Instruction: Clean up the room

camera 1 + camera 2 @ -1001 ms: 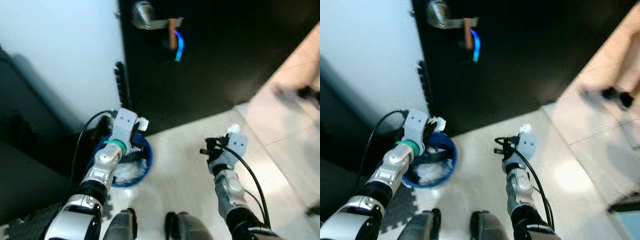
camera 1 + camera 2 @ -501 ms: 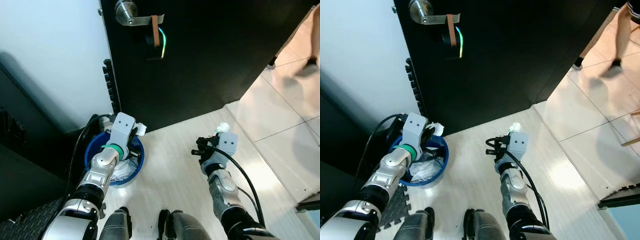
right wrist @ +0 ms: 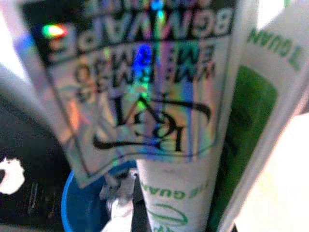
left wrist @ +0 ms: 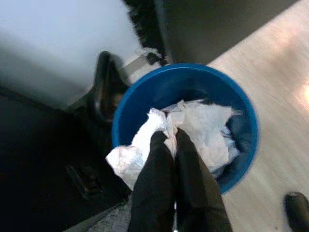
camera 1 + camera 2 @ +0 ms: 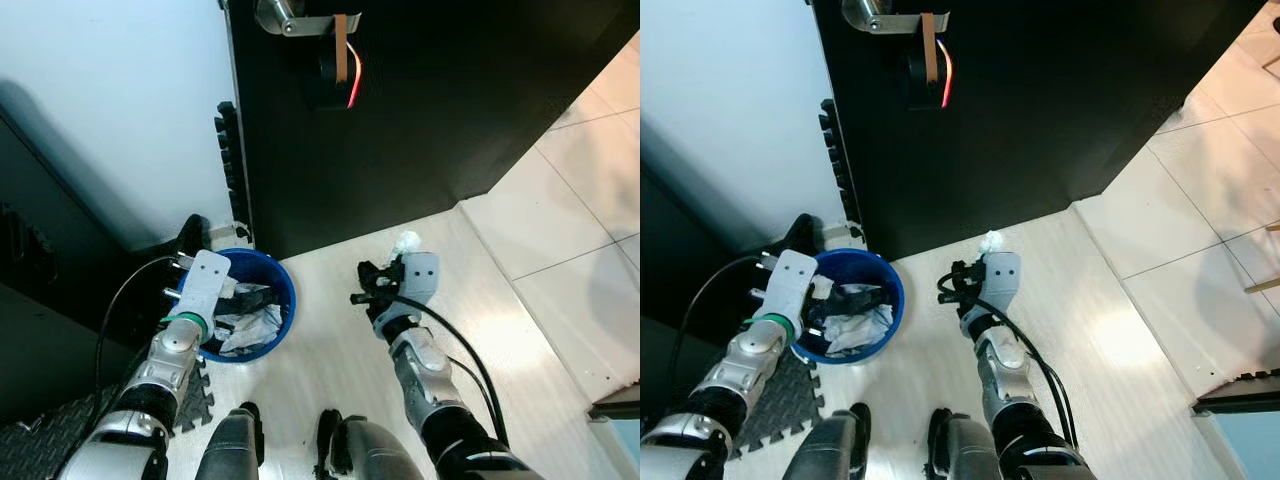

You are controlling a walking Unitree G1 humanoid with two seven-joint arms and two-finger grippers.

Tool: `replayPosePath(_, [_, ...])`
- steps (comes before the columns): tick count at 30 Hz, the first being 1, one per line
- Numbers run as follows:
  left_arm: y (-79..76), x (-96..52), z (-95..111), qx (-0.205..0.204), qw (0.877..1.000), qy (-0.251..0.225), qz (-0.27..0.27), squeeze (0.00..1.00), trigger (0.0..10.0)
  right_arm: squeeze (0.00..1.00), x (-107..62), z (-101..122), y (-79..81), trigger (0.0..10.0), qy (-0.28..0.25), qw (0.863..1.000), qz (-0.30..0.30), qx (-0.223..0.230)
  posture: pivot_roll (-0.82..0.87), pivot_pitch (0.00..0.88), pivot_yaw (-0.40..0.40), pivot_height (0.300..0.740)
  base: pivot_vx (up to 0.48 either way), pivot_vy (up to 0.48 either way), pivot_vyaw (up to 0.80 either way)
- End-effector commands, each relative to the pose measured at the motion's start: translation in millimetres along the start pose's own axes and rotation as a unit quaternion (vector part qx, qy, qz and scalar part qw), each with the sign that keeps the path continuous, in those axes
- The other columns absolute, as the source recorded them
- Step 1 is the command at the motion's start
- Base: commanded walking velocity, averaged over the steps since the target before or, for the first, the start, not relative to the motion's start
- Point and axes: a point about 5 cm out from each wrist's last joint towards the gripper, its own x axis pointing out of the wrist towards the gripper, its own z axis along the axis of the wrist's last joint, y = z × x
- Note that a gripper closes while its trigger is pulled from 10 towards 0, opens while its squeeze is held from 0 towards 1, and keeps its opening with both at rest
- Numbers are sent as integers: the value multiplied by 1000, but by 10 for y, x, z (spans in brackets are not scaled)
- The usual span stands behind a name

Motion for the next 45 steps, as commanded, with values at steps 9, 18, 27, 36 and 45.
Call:
replayPosePath(9, [106, 53, 76, -18, 1000, -5, 0, 1000, 10000, 0, -44, 284, -173, 10000, -56, 998, -18, -2, 11, 298, -56, 740, 0, 0, 0])
replayPosePath(18, [-14, 75, 209, -35, 998, -38, -35, 1000, 10000, 0, -78, 251, -117, 10000, -50, 999, -12, 3, 17, 300, -58, 740, 0, 0, 0])
replayPosePath(27, [-30, 62, 101, -4, 1000, -7, -15, 0, 10000, 0, -57, 258, -60, 10000, -43, 999, -3, 8, 29, 301, -61, 740, 0, 0, 0])
replayPosePath(36, [-37, 32, 2, -9, 1000, 1, -15, 1000, 10000, 0, -71, 275, -99, 10000, -37, 999, -6, 8, 33, 294, -60, 740, 0, 0, 0])
replayPosePath(45, [18, 23, 66, 0, 999, -32, 17, 0, 10000, 0, -38, 286, -52, 10000, -36, 999, 3, 8, 41, 283, -55, 740, 0, 0, 0])
